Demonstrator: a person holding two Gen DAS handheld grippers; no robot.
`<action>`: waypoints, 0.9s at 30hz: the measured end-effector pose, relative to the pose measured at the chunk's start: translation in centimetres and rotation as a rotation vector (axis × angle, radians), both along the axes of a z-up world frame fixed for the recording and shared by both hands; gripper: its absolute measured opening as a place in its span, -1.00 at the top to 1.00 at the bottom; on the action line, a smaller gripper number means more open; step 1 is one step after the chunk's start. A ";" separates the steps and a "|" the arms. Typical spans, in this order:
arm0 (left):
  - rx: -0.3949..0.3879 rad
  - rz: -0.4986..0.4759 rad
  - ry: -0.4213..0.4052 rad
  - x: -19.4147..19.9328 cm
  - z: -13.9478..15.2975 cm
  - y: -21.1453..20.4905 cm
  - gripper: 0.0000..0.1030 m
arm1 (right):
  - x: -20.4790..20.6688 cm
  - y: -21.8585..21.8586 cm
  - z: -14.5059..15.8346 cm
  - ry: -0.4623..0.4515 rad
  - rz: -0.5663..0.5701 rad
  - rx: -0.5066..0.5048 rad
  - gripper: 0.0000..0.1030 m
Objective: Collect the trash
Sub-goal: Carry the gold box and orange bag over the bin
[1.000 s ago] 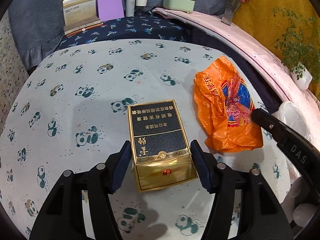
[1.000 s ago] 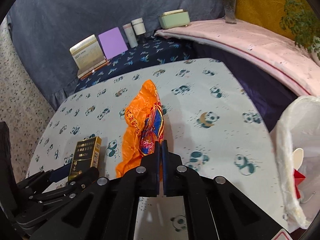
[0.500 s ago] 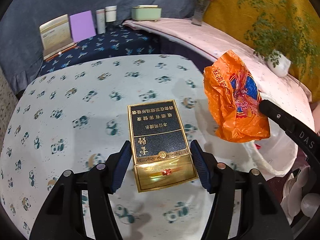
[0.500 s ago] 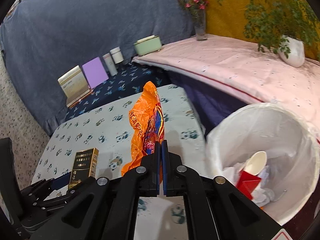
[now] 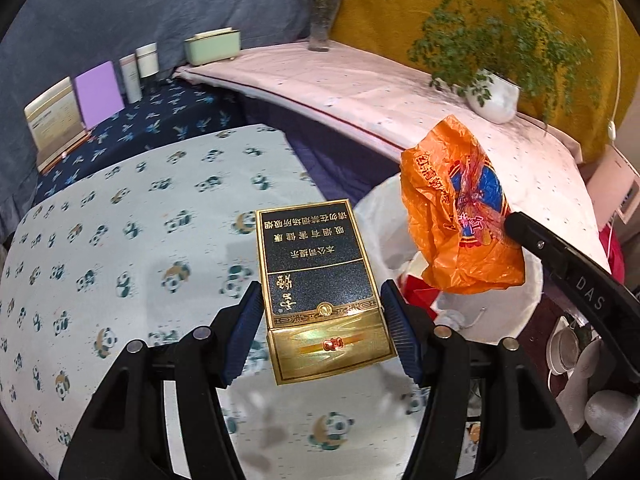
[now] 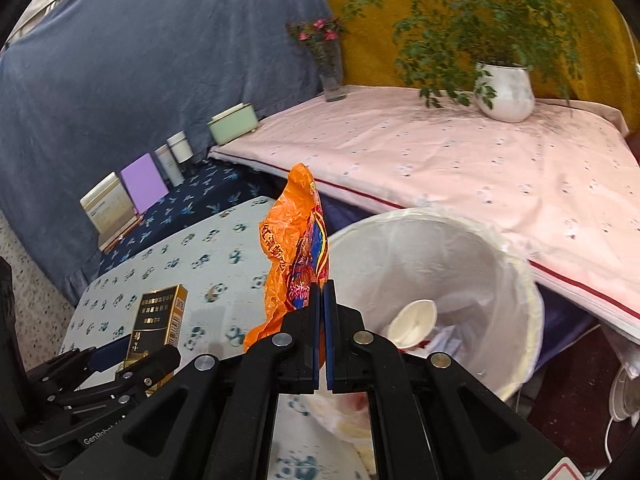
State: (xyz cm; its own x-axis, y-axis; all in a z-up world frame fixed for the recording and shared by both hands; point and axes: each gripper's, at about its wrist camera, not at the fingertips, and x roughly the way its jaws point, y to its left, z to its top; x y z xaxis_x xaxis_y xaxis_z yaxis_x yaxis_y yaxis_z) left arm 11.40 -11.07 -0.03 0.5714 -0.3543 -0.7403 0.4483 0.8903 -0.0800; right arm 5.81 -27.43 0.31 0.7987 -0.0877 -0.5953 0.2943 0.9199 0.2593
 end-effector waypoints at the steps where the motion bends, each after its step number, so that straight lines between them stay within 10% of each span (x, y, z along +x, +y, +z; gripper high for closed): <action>1: 0.003 -0.013 -0.001 -0.2 0.1 -0.7 -0.12 | -0.3 -0.5 0.0 0.000 -0.009 0.001 0.95; 27: 0.016 -0.158 0.016 -1.7 -0.8 -8.9 -0.17 | -4.4 -7.2 -1.6 0.010 -0.131 0.049 0.83</action>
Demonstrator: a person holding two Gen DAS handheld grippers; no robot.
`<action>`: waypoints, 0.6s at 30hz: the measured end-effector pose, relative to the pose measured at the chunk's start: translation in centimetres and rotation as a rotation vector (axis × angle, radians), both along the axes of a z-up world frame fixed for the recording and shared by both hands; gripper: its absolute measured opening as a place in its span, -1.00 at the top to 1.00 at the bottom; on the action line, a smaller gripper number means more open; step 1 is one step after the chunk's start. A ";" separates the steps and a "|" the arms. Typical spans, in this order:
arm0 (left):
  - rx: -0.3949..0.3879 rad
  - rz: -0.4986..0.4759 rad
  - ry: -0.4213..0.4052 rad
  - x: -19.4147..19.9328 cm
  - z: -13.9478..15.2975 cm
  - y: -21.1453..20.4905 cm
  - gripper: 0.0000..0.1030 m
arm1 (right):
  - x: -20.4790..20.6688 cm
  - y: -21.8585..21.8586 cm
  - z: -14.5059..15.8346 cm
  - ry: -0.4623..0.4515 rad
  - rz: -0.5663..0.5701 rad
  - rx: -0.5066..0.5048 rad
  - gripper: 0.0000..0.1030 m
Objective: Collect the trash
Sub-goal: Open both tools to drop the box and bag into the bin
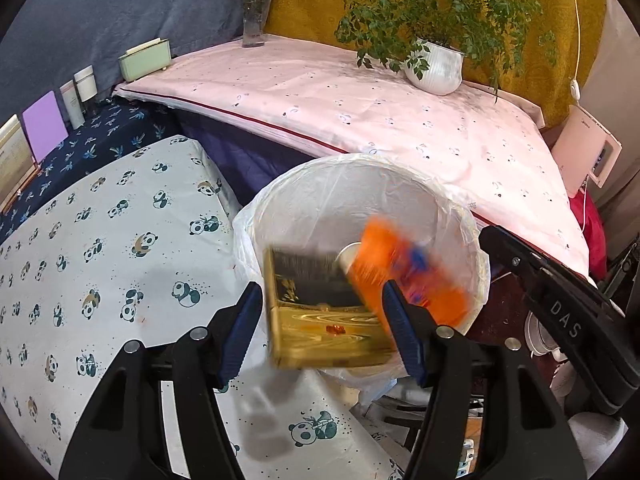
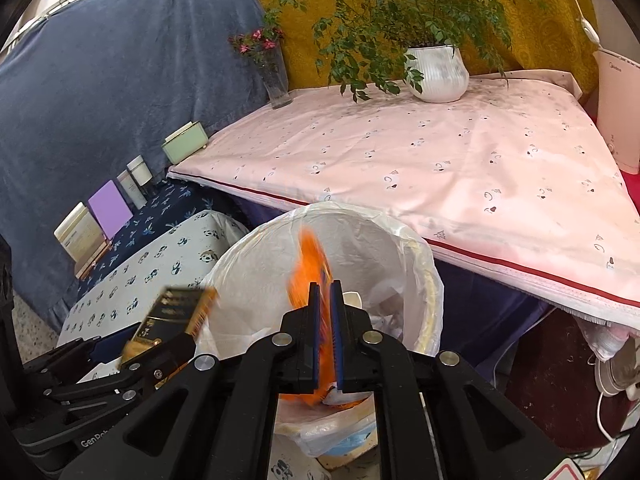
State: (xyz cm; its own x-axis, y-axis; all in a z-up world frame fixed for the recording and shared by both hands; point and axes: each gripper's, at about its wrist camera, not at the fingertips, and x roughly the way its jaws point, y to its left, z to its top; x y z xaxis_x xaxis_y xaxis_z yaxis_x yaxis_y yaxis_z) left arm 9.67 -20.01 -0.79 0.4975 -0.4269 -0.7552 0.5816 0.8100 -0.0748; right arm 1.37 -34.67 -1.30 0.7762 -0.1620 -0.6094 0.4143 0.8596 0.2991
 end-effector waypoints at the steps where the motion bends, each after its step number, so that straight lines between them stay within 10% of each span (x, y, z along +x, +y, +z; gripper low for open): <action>1: 0.002 0.003 0.002 0.1 -0.1 0.0 -0.23 | -0.1 -0.1 0.0 0.000 -0.002 0.001 0.83; 18: 0.011 0.075 0.014 0.8 -1.0 2.4 -0.36 | -0.4 1.4 -0.1 0.029 0.044 -0.046 0.39</action>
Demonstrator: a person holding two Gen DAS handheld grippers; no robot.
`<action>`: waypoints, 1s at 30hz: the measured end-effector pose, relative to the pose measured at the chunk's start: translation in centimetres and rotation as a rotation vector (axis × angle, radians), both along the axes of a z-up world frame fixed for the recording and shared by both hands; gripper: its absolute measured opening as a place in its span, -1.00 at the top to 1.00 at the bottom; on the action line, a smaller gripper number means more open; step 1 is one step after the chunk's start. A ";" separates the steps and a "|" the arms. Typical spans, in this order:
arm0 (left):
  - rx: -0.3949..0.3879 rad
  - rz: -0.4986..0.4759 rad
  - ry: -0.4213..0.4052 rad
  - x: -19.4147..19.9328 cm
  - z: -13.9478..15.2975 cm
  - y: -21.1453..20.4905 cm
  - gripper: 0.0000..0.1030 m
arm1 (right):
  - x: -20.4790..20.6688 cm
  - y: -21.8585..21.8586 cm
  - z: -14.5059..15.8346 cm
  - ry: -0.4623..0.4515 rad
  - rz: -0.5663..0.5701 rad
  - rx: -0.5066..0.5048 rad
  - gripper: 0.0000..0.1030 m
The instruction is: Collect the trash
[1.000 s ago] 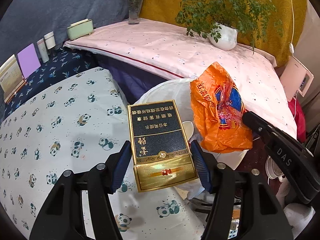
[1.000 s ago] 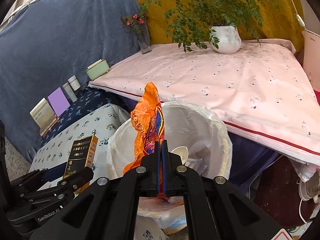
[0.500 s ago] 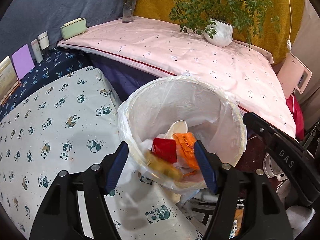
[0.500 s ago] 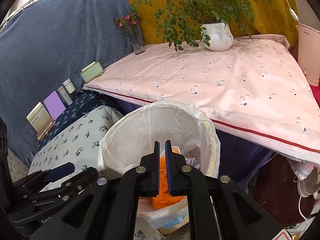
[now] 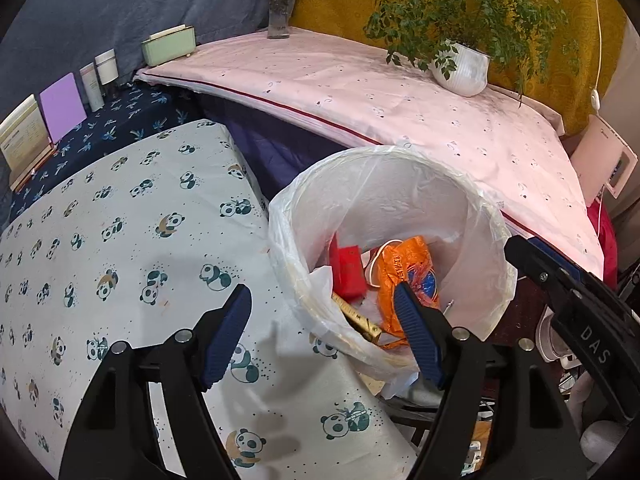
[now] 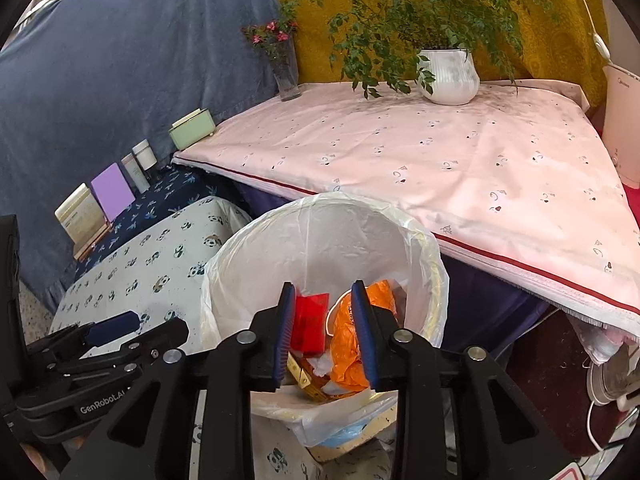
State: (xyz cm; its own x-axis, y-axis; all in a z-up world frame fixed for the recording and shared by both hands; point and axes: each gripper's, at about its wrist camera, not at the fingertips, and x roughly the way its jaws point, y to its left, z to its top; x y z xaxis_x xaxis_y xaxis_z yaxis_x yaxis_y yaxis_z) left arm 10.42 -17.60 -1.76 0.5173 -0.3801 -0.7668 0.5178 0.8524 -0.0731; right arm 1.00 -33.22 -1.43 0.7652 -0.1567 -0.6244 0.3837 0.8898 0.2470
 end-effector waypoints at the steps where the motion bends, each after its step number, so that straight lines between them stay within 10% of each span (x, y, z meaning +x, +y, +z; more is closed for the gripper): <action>1: 0.000 0.003 0.000 0.0 0.0 0.1 -0.36 | 0.0 0.1 0.0 0.002 0.003 -0.003 0.36; 30: 0.053 0.106 -0.034 -2.1 -1.4 4.9 -0.59 | -2.3 5.4 0.2 0.057 0.069 -0.125 -0.40</action>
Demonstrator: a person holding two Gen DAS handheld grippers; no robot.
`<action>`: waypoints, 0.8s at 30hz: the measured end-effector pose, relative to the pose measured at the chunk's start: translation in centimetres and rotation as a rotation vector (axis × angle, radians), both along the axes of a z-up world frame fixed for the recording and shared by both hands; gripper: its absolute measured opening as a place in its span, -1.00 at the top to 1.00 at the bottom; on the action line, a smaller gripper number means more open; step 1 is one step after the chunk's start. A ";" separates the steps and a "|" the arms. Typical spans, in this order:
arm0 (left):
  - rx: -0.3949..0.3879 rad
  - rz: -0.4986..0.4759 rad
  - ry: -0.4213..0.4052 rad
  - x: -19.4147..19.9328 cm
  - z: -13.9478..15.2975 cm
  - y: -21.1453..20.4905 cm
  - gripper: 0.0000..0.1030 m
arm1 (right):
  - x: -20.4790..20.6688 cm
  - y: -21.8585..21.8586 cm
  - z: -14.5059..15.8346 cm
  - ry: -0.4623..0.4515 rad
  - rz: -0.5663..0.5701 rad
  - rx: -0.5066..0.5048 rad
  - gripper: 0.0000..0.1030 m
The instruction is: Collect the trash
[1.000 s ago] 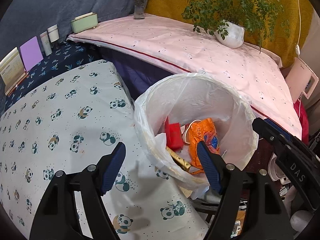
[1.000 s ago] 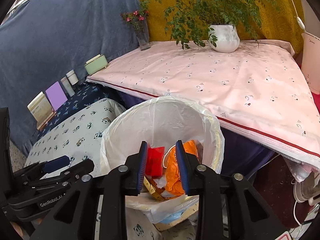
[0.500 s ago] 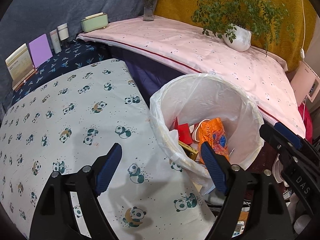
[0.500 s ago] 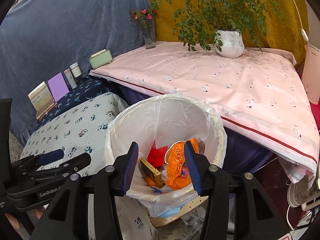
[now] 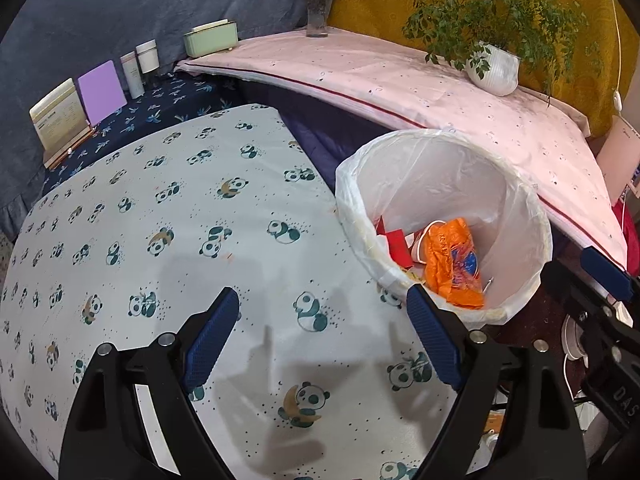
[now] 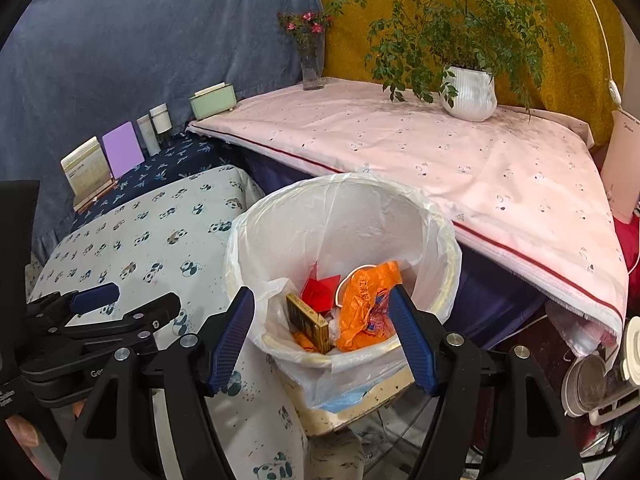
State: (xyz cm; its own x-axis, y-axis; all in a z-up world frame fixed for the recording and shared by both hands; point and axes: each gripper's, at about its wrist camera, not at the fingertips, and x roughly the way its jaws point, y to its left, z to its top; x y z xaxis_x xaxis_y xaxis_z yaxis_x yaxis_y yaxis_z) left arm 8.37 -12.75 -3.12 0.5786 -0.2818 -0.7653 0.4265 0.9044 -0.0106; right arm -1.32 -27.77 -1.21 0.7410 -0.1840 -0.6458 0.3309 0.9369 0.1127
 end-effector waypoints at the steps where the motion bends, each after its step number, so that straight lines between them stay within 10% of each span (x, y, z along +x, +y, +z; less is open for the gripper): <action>1: 0.002 0.001 0.000 -0.1 -0.1 0.1 -0.59 | -0.1 0.1 -0.1 0.006 0.001 0.007 -0.49; 24: 0.045 0.060 -0.005 -1.9 -2.7 2.3 -0.78 | -1.5 2.4 -2.1 0.069 0.006 -0.068 -0.76</action>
State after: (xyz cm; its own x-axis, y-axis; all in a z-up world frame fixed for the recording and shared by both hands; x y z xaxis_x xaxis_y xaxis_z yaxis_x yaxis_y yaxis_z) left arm 6.49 -10.42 -5.82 0.5974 -0.2123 -0.7733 0.3717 0.9278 0.0323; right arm -2.80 -25.36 -3.30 0.6966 -0.2248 -0.6813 0.3300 0.9436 0.0260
